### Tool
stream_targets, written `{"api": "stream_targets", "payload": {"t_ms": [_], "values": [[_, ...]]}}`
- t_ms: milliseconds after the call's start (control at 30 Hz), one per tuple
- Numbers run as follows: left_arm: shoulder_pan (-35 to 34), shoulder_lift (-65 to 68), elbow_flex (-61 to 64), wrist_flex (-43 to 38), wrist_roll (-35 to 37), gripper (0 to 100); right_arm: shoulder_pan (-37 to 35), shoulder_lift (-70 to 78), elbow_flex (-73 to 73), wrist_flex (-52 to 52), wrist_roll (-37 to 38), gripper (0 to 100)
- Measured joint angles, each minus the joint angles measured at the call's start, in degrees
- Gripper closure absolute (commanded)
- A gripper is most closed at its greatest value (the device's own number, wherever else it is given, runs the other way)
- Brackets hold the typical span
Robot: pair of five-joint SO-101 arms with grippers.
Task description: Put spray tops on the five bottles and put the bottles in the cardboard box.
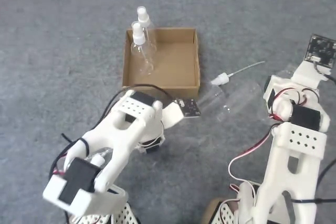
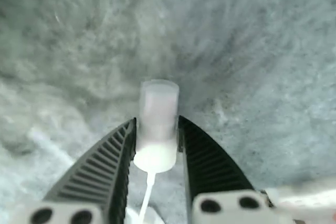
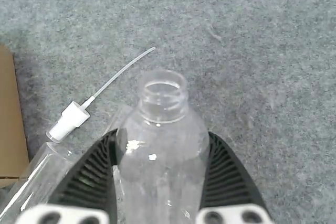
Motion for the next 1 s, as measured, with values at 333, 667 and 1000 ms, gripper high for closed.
{"api": "stream_targets", "payload": {"t_ms": [333, 667, 1000], "values": [[0.0, 0.2, -9.5, 8.4, 10.5, 99, -1.8, 0.0, 0.0, 0.0, 0.0, 99.2], [0.0, 0.2, -15.6, 9.1, 25.8, 99, -7.6, 0.0, 0.0, 1.8, 0.0, 99.2], [0.0, -1.9, -19.8, 9.3, 38.9, 99, -13.2, -11.3, 3.0, 6.6, 0.0, 99.2]]}}
